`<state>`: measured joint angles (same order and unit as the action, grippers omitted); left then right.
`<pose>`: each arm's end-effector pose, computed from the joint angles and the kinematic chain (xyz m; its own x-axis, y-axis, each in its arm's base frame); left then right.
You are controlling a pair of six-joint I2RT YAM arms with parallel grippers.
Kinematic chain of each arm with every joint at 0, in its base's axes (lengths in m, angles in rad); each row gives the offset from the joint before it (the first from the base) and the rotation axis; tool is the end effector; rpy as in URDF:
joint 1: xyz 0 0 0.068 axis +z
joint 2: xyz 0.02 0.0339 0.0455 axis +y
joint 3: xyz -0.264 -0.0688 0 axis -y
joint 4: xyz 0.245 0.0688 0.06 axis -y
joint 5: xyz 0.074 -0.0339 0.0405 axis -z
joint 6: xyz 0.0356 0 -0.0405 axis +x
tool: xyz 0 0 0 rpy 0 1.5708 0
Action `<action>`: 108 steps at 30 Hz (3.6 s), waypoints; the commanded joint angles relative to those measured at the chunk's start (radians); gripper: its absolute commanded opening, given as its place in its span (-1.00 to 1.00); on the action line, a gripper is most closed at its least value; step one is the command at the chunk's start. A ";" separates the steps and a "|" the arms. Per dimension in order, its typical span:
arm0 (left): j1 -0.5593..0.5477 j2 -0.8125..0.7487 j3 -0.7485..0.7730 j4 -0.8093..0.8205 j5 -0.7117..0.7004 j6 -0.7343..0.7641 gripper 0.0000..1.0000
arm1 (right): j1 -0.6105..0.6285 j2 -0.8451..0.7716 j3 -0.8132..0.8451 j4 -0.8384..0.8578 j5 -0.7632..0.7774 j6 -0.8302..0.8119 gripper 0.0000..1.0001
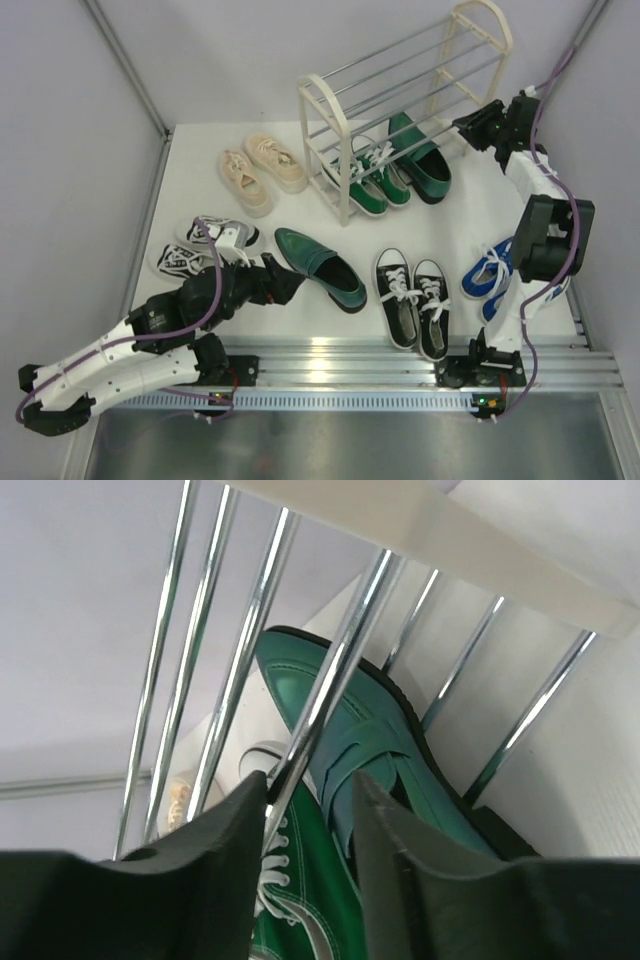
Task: Place and organize the shoes onto the shoe shelf
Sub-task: Move the shoe shelf to the center of the board.
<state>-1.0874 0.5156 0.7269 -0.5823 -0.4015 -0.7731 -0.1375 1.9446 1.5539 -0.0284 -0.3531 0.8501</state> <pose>0.0666 -0.0969 0.3150 -0.5716 -0.2942 -0.7660 0.3445 0.7612 -0.5494 0.4612 -0.0514 0.2777 -0.4045 0.7677 -0.4971 0.1813 0.6000 0.7792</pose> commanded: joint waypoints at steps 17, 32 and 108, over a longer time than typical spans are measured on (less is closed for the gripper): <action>0.001 0.003 0.006 0.061 0.015 0.000 0.88 | -0.080 -0.298 -0.346 -0.013 0.052 0.044 -0.65; 0.001 0.006 -0.018 0.122 0.047 0.014 0.88 | -0.166 -0.616 -0.587 0.064 -0.017 -0.172 -0.11; 0.000 0.034 -0.023 0.142 0.053 -0.041 0.87 | -0.132 -0.237 -0.449 0.190 0.025 0.204 -0.98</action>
<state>-1.0874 0.5774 0.7052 -0.4911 -0.3557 -0.8066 -0.2237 1.7588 1.1790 0.2321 -0.3206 1.1511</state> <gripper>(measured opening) 0.937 0.161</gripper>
